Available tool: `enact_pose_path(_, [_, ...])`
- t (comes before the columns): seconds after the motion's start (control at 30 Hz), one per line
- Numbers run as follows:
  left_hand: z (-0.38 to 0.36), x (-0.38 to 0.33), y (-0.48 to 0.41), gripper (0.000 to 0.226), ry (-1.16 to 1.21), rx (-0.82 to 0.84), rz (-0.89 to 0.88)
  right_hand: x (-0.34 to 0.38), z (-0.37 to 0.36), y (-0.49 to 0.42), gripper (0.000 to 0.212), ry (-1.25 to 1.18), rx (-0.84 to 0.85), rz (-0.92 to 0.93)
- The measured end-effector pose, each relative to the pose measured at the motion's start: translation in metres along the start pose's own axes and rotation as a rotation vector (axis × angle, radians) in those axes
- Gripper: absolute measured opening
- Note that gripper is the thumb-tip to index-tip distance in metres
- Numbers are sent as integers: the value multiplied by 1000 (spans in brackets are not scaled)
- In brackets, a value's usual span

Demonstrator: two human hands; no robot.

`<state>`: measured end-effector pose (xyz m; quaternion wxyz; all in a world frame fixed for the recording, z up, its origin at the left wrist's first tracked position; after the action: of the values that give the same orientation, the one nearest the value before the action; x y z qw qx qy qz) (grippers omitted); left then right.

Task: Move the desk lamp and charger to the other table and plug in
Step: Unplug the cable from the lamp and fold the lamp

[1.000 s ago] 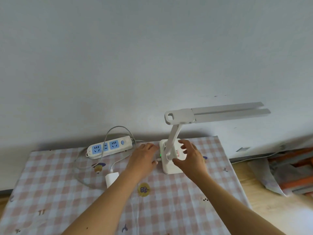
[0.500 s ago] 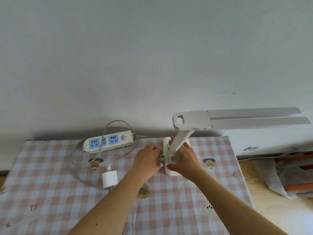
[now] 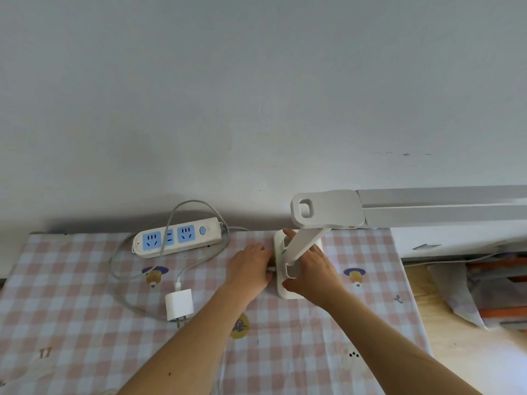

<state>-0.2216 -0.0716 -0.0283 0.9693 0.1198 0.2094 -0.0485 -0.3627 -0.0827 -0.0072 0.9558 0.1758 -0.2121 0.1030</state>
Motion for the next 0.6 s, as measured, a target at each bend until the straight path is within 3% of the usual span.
enact_pose_path(0.4, [3,-3,-7,6,113,104,41,2,0,2,95,23,-32,25])
enact_pose_path(0.6, [1,-1,-7,15,148,154,66,1,-3,1,96,40,-39,12])
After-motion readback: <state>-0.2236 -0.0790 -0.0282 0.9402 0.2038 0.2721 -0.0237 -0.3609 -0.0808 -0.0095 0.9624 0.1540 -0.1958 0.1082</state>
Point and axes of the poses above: each hand's wrist, its own y-axis away from the middle knuckle, its own z-axis out of the back of the hand, x = y × z, the point moved 4 cm from there along -y, towards the middle knuckle, and after that the axes turned 1 degree about -z, right-handed, at the moved point
